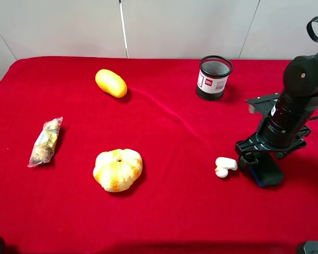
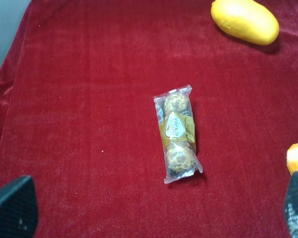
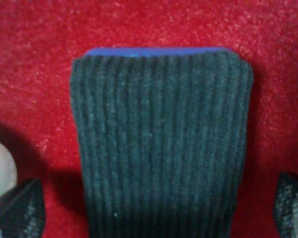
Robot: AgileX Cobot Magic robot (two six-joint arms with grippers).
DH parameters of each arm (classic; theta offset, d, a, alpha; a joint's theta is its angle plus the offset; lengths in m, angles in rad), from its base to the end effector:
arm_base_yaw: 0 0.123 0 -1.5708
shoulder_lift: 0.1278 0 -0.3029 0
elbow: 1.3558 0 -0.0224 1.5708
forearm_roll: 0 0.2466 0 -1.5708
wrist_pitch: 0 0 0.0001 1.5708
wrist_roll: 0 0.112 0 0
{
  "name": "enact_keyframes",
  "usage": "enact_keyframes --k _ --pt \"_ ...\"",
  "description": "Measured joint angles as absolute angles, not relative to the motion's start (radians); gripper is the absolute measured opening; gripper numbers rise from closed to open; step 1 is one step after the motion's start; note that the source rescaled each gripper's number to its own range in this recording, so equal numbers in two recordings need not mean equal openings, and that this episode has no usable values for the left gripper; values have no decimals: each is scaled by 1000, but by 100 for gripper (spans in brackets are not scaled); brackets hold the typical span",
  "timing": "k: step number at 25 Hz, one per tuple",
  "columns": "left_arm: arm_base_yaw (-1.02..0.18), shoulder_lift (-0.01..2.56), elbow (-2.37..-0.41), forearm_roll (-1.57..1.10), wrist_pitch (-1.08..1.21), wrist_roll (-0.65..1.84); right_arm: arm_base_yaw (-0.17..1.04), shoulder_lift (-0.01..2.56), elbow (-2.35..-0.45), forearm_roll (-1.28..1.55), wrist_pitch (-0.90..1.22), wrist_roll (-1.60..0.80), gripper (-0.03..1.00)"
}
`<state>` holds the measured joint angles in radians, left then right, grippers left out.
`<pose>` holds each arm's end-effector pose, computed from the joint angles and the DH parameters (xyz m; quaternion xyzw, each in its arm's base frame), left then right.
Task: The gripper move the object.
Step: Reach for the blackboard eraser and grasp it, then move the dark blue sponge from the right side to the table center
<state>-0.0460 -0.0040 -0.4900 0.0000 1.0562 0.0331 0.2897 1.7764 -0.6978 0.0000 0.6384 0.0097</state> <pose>-0.0072 0.0003 0.2632 0.0338 0.8530 -0.0034 0.5209 0.2359 0.0703 0.1033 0.1395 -0.9898 0.0044 0.0292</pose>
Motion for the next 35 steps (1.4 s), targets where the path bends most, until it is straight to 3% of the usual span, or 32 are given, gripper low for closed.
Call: enact_keyframes --k 4,5,10,12,13,35 --pt "-46 -4 -490 0 1056 33 290 1776 -698 17 638 10 99" --pt "-46 -4 -490 0 1056 33 290 1776 -698 21 638 10 93" --pt "-46 -4 -490 0 1056 33 290 1776 -698 28 638 10 40" --pt "-46 -4 -490 0 1056 33 290 1776 -698 28 638 10 9" --pt "-46 -4 -490 0 1056 33 290 1776 -698 28 638 10 0" --pt "-46 -4 -490 0 1056 33 290 1775 -700 40 678 9 1"
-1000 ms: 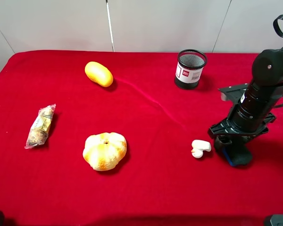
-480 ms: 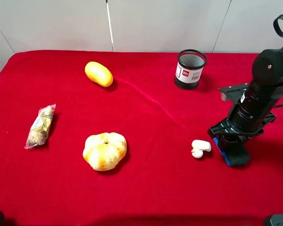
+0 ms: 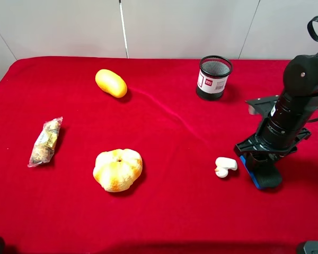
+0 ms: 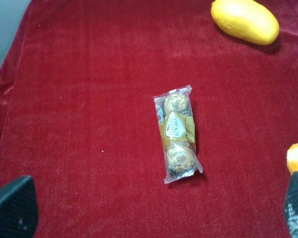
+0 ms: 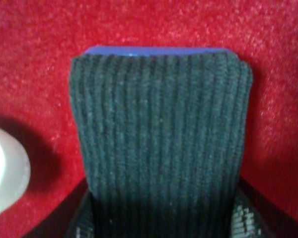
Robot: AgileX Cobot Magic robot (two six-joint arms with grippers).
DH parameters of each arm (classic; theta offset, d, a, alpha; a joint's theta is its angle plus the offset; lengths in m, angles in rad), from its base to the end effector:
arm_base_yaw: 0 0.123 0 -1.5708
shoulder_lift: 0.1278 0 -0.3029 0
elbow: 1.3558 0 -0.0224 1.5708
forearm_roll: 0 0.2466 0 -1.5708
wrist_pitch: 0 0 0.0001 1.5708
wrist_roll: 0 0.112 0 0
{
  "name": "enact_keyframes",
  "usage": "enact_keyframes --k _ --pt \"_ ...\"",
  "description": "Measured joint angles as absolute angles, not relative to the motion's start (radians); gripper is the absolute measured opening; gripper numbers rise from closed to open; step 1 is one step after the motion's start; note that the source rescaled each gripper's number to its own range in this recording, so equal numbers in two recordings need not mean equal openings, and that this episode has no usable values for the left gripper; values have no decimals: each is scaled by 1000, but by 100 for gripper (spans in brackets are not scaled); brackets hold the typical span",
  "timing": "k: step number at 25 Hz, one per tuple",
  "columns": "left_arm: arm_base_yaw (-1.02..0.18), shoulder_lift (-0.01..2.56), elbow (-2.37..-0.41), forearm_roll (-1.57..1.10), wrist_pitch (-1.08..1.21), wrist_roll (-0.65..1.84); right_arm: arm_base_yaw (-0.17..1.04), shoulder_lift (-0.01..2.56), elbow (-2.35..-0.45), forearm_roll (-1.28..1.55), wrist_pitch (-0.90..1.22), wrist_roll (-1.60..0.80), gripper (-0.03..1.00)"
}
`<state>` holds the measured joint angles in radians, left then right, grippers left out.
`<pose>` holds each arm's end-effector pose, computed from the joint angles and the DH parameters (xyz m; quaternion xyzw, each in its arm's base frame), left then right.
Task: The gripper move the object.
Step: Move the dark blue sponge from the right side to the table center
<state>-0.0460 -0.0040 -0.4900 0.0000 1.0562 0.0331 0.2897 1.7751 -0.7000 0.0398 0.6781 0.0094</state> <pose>-0.0072 0.0003 0.2632 0.0338 0.8530 -0.0034 0.5209 0.2316 0.0720 0.1043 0.1236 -0.9911 -0.0045 0.0488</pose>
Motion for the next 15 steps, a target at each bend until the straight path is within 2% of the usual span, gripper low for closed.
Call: enact_keyframes --k 15 --pt "-46 -4 -490 0 1056 33 290 1594 -715 66 789 13 1"
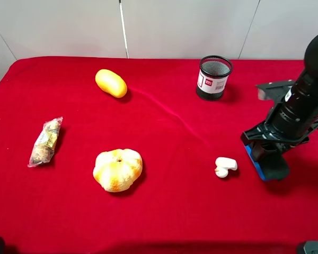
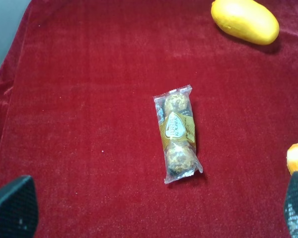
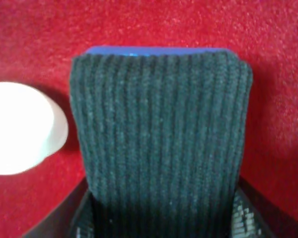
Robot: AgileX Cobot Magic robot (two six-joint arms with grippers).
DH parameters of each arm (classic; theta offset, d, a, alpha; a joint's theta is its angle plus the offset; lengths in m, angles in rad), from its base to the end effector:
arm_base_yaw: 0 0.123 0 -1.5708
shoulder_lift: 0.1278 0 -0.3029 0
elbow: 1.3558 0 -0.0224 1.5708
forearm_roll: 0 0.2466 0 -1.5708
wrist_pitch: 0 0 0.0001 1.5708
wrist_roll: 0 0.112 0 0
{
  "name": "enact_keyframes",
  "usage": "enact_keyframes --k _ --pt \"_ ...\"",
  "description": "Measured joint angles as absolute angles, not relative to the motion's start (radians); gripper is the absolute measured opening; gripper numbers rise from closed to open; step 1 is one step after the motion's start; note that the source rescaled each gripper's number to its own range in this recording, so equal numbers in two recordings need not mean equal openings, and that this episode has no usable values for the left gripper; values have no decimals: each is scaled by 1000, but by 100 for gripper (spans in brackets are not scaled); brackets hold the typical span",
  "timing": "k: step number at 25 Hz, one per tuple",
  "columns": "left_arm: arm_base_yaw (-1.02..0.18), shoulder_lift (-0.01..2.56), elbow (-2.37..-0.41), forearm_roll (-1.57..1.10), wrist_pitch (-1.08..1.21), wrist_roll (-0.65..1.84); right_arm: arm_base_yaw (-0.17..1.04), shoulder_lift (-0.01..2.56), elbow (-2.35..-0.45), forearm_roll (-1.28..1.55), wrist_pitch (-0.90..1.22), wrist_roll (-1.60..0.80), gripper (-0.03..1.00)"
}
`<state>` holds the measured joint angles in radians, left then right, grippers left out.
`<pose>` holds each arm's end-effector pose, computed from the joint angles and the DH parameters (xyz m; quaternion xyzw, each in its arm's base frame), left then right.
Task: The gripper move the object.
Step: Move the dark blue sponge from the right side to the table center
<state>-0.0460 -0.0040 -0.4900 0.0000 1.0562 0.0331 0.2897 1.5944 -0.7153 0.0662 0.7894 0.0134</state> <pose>-0.0072 0.0003 0.2632 0.0338 0.8530 -0.0034 0.5209 0.2225 0.0718 0.1508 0.1144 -0.9931 -0.0223 0.0087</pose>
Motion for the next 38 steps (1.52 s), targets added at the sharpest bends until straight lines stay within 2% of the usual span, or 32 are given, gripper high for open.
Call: enact_keyframes --k 10,18,30,38 --pt "-46 -4 -490 0 1056 33 290 1491 -723 107 876 42 1" --pt "-46 -4 -490 0 1056 33 292 1478 -839 119 1040 51 1" --pt "-46 -4 -490 0 1056 33 512 1477 -1010 16 1086 231 1" --pt "-46 -4 -490 0 1056 33 589 1486 -1099 0 1098 258 1"
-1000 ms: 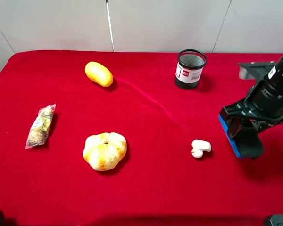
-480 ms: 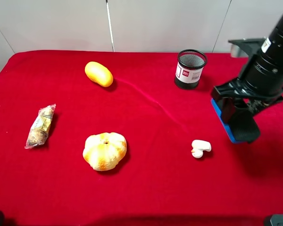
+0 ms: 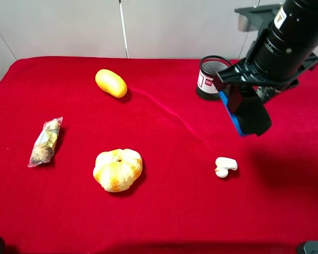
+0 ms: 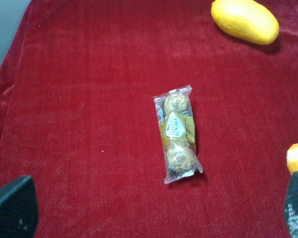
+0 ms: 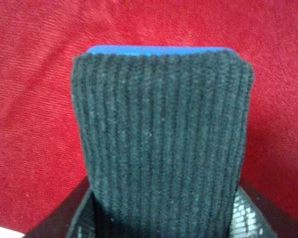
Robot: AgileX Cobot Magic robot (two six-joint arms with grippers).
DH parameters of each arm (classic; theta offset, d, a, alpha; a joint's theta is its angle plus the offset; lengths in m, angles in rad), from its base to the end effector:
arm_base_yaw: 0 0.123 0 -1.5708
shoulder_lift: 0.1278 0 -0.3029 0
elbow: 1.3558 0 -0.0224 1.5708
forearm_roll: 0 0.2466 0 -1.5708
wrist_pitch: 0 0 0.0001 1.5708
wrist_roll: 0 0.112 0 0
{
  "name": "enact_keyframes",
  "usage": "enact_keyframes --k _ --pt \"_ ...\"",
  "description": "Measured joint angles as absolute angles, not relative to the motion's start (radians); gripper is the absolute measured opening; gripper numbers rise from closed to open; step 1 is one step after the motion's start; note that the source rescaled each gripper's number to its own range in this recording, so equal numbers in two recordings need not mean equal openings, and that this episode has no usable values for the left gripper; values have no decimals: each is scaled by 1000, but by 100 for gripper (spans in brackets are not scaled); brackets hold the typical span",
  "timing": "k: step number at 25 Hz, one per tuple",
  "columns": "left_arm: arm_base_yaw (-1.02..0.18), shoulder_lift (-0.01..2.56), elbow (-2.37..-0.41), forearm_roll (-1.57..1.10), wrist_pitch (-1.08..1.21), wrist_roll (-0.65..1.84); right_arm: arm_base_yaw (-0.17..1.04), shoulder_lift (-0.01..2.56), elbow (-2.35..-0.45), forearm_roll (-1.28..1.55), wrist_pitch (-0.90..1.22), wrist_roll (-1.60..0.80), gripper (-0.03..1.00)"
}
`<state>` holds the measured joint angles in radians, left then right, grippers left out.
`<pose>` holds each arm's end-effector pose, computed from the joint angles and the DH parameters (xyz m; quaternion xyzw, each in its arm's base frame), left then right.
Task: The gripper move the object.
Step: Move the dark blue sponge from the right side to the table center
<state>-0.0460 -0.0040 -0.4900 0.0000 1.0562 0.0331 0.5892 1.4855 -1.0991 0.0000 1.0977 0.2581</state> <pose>-0.0072 0.0003 0.2632 0.0338 0.8530 -0.0034 0.5209 0.2281 0.1525 0.2640 -0.1642 0.9826 0.0357 0.0792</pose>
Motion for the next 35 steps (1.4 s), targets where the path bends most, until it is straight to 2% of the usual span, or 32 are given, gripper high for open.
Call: enact_keyframes --k 22,35 --pt "-46 -4 -490 0 1056 33 826 1839 -1497 -62 1215 269 1" --pt "-46 -4 -490 0 1056 33 860 2048 -1668 -68 1217 139 1"
